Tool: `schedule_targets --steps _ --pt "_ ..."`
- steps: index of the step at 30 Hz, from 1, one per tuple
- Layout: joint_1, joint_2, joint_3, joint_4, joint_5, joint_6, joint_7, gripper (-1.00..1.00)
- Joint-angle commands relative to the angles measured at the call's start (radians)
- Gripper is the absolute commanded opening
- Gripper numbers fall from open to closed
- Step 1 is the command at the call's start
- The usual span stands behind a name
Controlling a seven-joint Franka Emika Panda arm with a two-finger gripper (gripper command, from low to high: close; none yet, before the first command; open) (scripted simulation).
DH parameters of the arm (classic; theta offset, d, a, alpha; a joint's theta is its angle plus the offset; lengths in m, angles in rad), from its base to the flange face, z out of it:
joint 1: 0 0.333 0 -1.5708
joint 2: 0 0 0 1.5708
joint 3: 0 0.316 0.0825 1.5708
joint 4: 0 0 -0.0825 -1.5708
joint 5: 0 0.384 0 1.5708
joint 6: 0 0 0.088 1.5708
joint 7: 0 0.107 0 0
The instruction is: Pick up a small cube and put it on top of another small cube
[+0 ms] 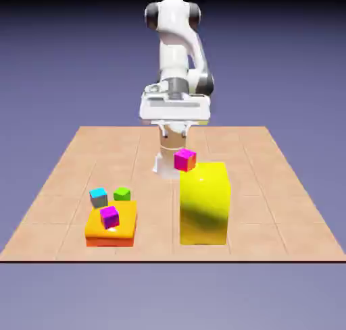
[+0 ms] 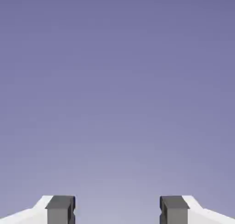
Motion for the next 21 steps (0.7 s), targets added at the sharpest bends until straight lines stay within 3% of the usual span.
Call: schedule_targets --steps 1,21 --pt "0.025 0.022 -0.036 0.009 0.021 -0.025 -0.004 0.0" --pt "0.29 0.674 -0.761 0.067 0.715 -0.661 0.008 0.0"
